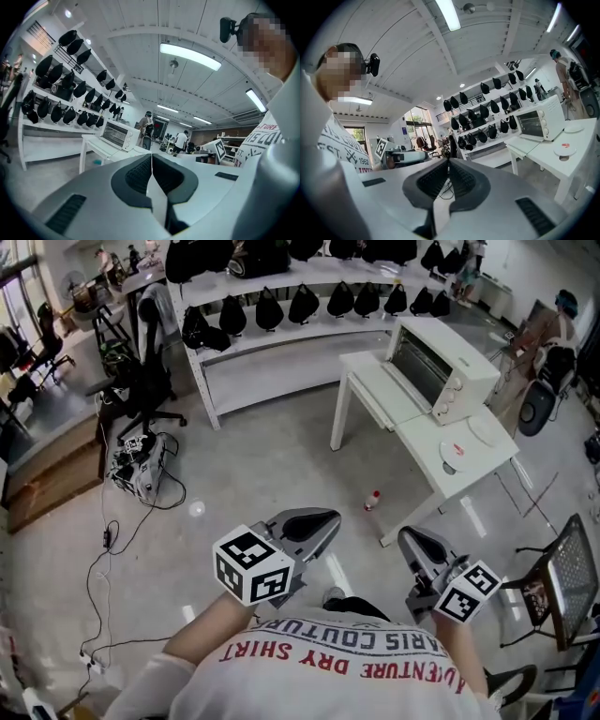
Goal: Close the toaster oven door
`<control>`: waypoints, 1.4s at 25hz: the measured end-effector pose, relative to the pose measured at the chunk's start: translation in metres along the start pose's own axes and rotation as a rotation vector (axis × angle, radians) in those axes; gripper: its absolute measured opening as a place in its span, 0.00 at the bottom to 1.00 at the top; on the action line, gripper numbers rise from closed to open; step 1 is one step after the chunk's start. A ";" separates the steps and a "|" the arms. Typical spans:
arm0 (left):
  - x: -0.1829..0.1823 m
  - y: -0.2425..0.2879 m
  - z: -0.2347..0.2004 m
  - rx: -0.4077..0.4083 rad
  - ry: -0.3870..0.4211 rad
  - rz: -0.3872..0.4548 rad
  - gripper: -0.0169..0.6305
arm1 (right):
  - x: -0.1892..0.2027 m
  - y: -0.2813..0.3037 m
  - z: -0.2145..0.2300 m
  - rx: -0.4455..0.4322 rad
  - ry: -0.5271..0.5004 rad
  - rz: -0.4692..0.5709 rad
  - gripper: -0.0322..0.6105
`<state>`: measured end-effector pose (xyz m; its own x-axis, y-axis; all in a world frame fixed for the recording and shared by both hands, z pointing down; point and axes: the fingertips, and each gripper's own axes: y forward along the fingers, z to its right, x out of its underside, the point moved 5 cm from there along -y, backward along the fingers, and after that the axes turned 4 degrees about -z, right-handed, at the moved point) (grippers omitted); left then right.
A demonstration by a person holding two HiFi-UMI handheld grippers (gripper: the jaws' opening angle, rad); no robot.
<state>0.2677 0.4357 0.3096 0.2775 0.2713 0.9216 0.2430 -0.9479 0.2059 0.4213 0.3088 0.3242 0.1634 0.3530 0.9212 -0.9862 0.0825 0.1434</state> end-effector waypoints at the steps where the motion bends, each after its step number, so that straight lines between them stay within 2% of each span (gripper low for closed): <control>1: -0.003 0.000 -0.003 -0.004 0.002 0.003 0.07 | -0.005 0.003 0.003 -0.002 -0.008 0.007 0.09; 6: -0.012 0.019 -0.023 -0.029 0.005 -0.003 0.07 | -0.022 0.023 0.032 -0.008 -0.015 0.038 0.09; 12: -0.024 0.052 -0.073 -0.058 -0.001 -0.014 0.07 | -0.030 0.069 0.084 -0.030 0.001 0.035 0.09; 16: -0.044 0.083 -0.122 -0.086 -0.009 -0.022 0.07 | -0.048 0.110 0.134 -0.042 0.009 0.032 0.09; 22: -0.087 0.157 -0.214 -0.116 -0.033 -0.059 0.07 | -0.082 0.180 0.232 -0.062 0.055 0.008 0.09; 29: -0.144 0.226 -0.305 -0.127 0.021 -0.069 0.07 | -0.124 0.246 0.324 -0.065 0.068 -0.015 0.09; 35: -0.160 0.265 -0.351 -0.111 0.077 -0.107 0.08 | -0.143 0.264 0.364 -0.023 0.040 -0.002 0.09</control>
<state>-0.0380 0.0826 0.3322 0.1823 0.3620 0.9142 0.1618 -0.9281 0.3353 0.1285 -0.0593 0.3617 0.1665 0.3896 0.9058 -0.9852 0.1041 0.1363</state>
